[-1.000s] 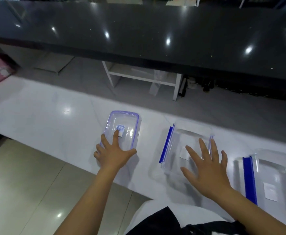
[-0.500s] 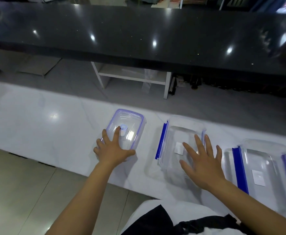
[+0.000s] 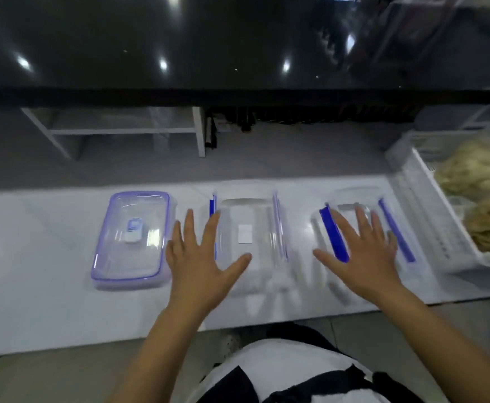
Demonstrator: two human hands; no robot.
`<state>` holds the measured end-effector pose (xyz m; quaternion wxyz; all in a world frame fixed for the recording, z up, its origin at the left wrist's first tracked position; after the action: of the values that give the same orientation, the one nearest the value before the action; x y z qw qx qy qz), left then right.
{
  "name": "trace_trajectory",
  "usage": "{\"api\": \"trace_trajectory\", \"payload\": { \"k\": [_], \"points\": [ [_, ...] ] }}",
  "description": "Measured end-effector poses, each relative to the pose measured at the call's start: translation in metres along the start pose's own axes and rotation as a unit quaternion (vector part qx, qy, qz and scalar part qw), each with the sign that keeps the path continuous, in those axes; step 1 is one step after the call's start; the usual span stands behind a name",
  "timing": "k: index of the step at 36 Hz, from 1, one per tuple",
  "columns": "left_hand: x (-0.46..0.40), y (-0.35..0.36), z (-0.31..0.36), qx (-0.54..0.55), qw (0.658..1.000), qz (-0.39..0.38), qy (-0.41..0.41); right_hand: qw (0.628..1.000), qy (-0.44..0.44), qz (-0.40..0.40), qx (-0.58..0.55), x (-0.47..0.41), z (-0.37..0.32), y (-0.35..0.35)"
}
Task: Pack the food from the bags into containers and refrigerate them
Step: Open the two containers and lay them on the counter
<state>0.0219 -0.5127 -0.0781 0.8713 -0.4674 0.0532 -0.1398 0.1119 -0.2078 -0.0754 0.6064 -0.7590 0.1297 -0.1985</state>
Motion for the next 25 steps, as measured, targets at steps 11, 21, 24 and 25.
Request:
{"api": "trace_trajectory", "payload": {
  "k": [11,21,24,25],
  "points": [
    [-0.008,0.072,0.045,-0.132,0.982,-0.098,0.094,0.988,0.103,-0.092,-0.07,0.023,0.095,0.012],
    [-0.011,0.074,0.047,-0.174,0.977,-0.101,0.074,0.989,0.104,-0.058,-0.085,0.005,0.079,0.011],
    [-0.007,0.064,0.058,-0.161,0.979,-0.105,0.067,0.988,0.096,-0.061,-0.102,0.011,0.082,0.005],
    [-0.007,0.06,0.065,-0.153,0.981,-0.105,0.065,0.987,0.094,-0.055,-0.115,0.015,0.086,0.002]
  ]
}}
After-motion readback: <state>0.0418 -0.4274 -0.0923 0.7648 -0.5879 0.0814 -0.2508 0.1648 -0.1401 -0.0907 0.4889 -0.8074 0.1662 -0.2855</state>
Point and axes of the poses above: each hand's wrist, its own x-axis away from the middle knuckle, its own y-axis out of the palm, z = x × y, the point moved 8 cm from there along -x, towards the middle knuckle, and after that the axes turned 3 degrees about y, right-handed, at the moved point
